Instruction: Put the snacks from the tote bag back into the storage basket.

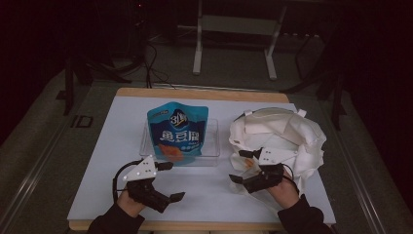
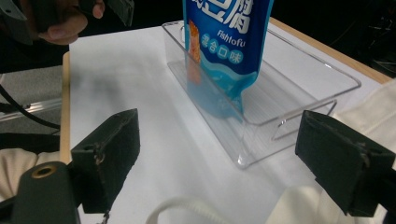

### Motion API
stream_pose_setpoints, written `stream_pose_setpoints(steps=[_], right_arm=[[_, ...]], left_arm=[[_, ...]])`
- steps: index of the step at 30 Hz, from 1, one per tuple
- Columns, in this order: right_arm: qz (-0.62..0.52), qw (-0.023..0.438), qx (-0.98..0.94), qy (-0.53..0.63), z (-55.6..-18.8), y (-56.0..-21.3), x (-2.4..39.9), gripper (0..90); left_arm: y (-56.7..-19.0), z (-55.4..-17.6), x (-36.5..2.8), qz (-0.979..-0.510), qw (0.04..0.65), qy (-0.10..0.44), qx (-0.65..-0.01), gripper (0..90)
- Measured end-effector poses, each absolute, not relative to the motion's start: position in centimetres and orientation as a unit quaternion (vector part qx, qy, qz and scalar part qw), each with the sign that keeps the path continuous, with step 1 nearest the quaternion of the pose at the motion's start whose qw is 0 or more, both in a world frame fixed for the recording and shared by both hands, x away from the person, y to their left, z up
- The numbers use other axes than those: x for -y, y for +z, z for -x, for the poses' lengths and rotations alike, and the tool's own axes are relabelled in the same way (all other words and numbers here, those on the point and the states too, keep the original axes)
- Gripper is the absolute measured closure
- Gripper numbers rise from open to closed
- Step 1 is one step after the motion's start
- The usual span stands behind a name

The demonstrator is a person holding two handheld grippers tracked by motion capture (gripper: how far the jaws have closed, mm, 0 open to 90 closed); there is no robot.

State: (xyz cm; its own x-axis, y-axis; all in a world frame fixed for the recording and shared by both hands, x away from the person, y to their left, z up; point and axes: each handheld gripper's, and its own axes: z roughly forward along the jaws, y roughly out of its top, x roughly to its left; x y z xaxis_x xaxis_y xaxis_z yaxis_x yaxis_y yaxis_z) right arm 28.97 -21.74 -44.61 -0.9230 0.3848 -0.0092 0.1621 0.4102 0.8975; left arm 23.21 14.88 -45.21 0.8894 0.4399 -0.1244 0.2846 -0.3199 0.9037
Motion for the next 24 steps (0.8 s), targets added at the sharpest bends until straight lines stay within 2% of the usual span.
stream_pose_setpoints(steps=[24], right_arm=[[-0.200, 0.136, -0.815, 0.527, -25.9, -46.6, 26.1, 14.0]], left_arm=[[-48.2, -22.9, -9.5, -0.837, 0.516, 0.022, -0.181, 1.6]])
